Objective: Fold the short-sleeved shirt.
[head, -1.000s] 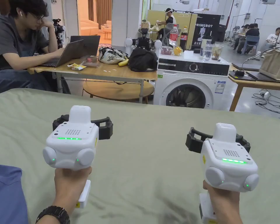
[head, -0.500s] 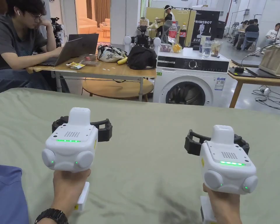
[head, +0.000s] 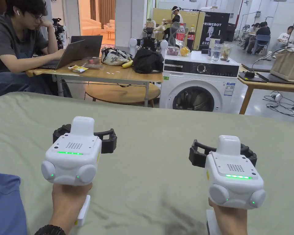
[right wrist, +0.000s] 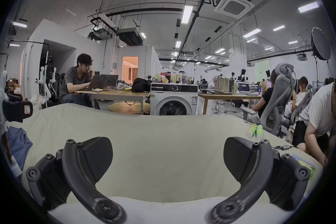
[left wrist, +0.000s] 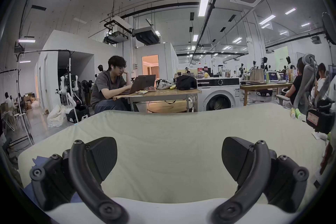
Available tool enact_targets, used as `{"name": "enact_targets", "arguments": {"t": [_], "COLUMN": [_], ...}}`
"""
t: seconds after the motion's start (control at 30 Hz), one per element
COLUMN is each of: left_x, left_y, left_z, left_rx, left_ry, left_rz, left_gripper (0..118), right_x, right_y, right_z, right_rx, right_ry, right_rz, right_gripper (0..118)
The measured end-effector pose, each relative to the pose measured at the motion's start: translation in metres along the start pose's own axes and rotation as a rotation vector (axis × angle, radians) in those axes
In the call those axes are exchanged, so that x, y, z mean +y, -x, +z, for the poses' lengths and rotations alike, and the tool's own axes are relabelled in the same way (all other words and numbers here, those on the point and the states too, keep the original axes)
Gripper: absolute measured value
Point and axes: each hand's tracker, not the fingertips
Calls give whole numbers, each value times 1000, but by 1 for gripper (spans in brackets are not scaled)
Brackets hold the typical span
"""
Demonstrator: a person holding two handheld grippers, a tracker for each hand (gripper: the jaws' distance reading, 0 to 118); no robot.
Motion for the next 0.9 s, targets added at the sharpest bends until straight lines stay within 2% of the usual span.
{"name": "enact_targets", "arguments": {"t": [0.17, 0.37, 0.63, 0.9], "left_x": [1, -3, -5, -4], "left_y": [1, 2, -3, -2], "left_z": [3, 3, 4, 4], "left_rx": [-13, -1, -14, -10], "left_ry": [2, 15, 23, 20], "left_rz": [7, 33, 12, 18], "left_gripper": [115, 115, 115, 115], "right_x": [3, 2, 0, 1], "right_y": [4, -2, -5, -3], "right_z": [4, 5, 4, 6], "right_rx": [6, -16, -16, -7], "right_ry": [-13, 5, 19, 12], "right_rz": [31, -4, -6, 33], "right_gripper": [118, 118, 118, 118]}}
